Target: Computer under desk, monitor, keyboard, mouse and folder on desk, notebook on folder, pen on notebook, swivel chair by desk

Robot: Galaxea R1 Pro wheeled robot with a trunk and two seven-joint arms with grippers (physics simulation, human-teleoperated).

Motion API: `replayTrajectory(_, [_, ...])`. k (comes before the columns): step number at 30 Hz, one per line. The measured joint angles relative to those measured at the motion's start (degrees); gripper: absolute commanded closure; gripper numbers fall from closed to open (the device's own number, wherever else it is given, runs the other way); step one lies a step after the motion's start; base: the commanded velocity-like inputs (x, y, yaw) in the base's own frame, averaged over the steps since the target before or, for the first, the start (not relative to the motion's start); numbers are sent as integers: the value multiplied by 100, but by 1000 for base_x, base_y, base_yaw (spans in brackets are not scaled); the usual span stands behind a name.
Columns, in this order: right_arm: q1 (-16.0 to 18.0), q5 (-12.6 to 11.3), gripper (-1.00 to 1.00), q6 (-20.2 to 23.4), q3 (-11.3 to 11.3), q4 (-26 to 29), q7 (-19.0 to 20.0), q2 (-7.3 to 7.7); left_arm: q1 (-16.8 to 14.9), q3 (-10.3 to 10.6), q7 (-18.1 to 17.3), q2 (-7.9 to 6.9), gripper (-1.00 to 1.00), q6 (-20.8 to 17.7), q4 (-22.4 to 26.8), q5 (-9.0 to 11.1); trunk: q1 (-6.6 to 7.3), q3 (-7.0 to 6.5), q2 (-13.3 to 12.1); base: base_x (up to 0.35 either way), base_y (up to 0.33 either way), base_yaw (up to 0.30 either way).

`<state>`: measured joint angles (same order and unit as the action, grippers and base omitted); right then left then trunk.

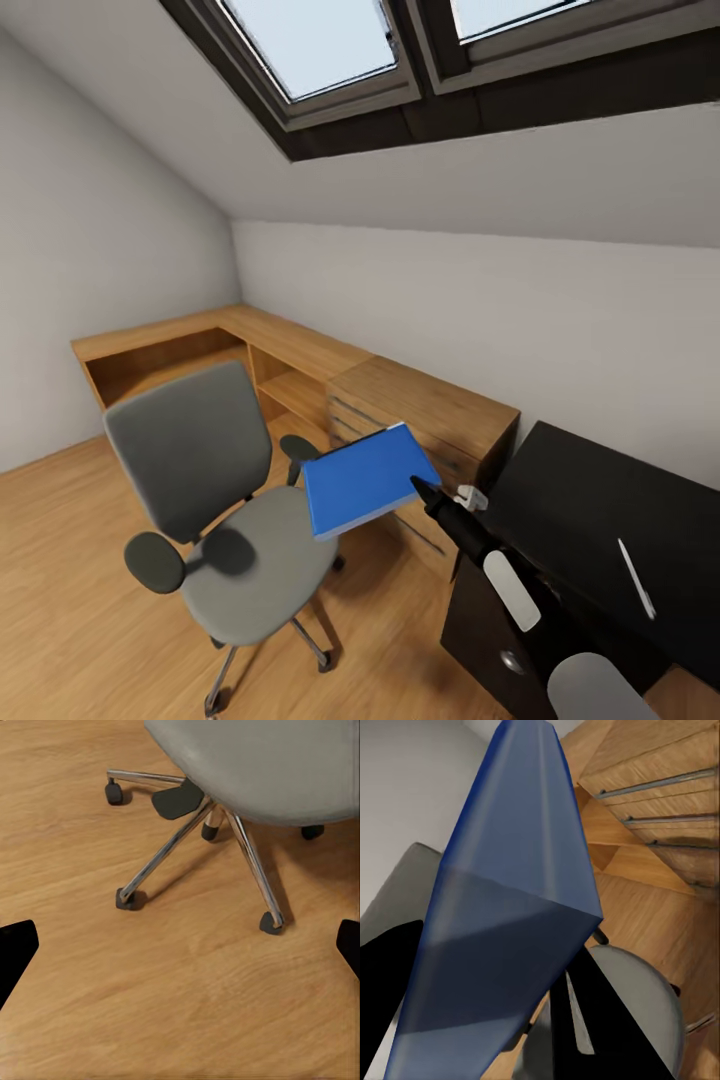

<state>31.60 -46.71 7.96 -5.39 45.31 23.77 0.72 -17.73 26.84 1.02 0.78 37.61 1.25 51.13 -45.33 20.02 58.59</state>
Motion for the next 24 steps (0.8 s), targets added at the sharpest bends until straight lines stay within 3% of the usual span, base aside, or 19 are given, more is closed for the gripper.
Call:
replayTrajectory(16, [0, 80, 100, 9, 59, 11, 0, 28, 1, -2, 6, 29, -100, -50, 1, -2, 352, -288, -643, 0, 0, -263])
replayTrajectory(24, [0, 46, 100, 25, 174, 12, 1, 61, 1, 5, 2, 42, -100, -45, 1, -9, 352, -289, -644, 0, 0, -262])
